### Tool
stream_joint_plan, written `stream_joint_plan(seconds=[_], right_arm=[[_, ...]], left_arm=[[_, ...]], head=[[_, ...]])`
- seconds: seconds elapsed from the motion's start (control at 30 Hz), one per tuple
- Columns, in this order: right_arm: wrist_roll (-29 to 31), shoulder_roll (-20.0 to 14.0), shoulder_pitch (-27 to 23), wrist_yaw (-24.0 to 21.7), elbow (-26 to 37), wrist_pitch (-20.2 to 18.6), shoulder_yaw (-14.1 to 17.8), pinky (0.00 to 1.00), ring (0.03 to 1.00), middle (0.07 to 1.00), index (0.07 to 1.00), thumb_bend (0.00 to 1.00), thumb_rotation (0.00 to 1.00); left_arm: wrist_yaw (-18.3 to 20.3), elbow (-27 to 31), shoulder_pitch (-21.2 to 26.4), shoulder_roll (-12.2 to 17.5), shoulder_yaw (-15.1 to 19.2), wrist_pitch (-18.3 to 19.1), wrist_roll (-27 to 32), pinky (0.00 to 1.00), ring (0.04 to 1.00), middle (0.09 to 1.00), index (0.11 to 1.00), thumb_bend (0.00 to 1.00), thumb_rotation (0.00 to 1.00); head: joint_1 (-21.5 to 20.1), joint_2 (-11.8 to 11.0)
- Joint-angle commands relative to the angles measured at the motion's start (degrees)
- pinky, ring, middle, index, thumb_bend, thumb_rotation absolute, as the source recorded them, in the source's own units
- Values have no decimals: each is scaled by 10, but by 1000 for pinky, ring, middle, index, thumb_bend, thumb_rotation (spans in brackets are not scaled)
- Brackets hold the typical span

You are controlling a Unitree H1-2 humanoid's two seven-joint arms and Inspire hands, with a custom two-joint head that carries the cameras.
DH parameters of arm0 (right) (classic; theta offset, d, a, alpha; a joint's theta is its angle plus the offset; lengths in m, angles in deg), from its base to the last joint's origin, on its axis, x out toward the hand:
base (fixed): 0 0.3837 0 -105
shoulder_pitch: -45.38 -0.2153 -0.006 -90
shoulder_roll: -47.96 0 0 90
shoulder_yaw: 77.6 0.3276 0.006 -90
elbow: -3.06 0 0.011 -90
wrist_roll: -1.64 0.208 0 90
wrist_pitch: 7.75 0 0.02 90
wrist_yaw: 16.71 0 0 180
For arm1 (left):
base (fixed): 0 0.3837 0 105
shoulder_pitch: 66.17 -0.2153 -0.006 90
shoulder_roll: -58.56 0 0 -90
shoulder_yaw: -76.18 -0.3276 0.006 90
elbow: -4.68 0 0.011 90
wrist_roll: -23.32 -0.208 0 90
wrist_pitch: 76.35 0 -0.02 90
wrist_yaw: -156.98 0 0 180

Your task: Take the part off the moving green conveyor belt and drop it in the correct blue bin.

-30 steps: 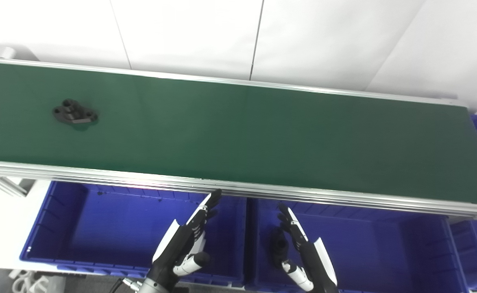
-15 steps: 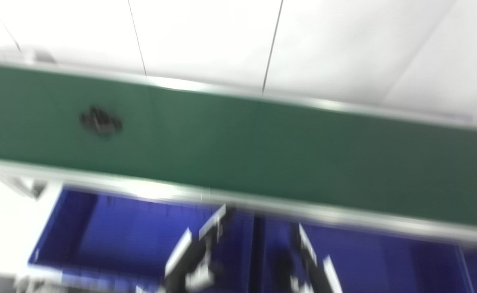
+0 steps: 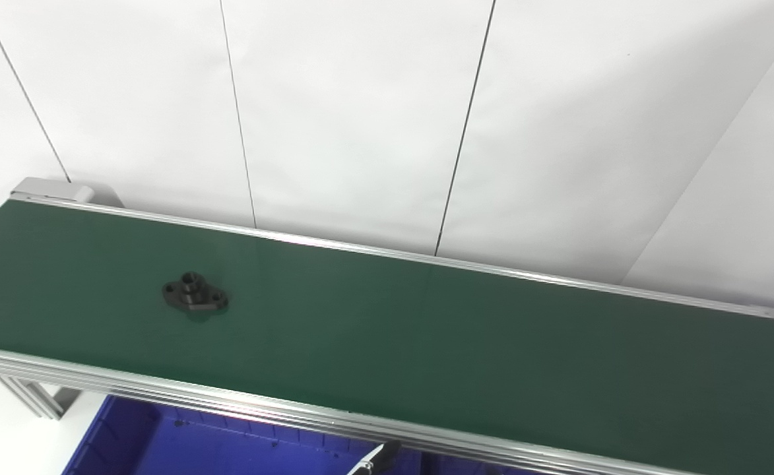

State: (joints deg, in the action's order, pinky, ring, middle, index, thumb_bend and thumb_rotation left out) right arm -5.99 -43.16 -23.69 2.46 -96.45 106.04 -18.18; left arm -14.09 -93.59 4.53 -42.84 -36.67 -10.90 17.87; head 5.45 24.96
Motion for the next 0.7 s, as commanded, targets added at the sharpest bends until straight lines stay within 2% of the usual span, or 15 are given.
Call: stream_joint_plan(seconds=[0.0, 0.2, 0.33, 0.43, 0.47, 0.67], right_arm=[[5, -6, 0, 2, 11, 31, 0, 896, 946, 983, 990, 882, 975], [9, -5, 4, -4, 20, 31, 5, 888, 940, 979, 985, 886, 967], [8, -8, 8, -6, 34, 31, 9, 883, 938, 979, 986, 887, 959], [-4, -12, 11, 0, 46, 31, 10, 890, 941, 979, 988, 882, 936], [-8, -13, 12, 4, 51, 31, 10, 890, 941, 978, 988, 881, 934], [-23, -27, 16, 40, 83, 31, 7, 864, 894, 936, 930, 907, 836]], left_arm=[[-9, 11, 4, 1, -6, -24, -3, 857, 941, 957, 932, 912, 865], [-15, 16, 4, 3, -12, -24, -5, 853, 942, 962, 933, 903, 871], [-17, 26, 4, 3, -13, -23, -9, 848, 938, 957, 933, 892, 871], [-14, 30, 3, -2, -11, -23, -1, 868, 948, 960, 932, 896, 855], [-12, 32, 3, -3, -11, -23, 2, 870, 950, 960, 933, 897, 854], [-9, 39, 6, -11, -15, -23, -3, 898, 964, 975, 947, 910, 833]], head=[[1, 0], [11, 16], [18, 48], [15, 57], [12, 69], [13, 82]])
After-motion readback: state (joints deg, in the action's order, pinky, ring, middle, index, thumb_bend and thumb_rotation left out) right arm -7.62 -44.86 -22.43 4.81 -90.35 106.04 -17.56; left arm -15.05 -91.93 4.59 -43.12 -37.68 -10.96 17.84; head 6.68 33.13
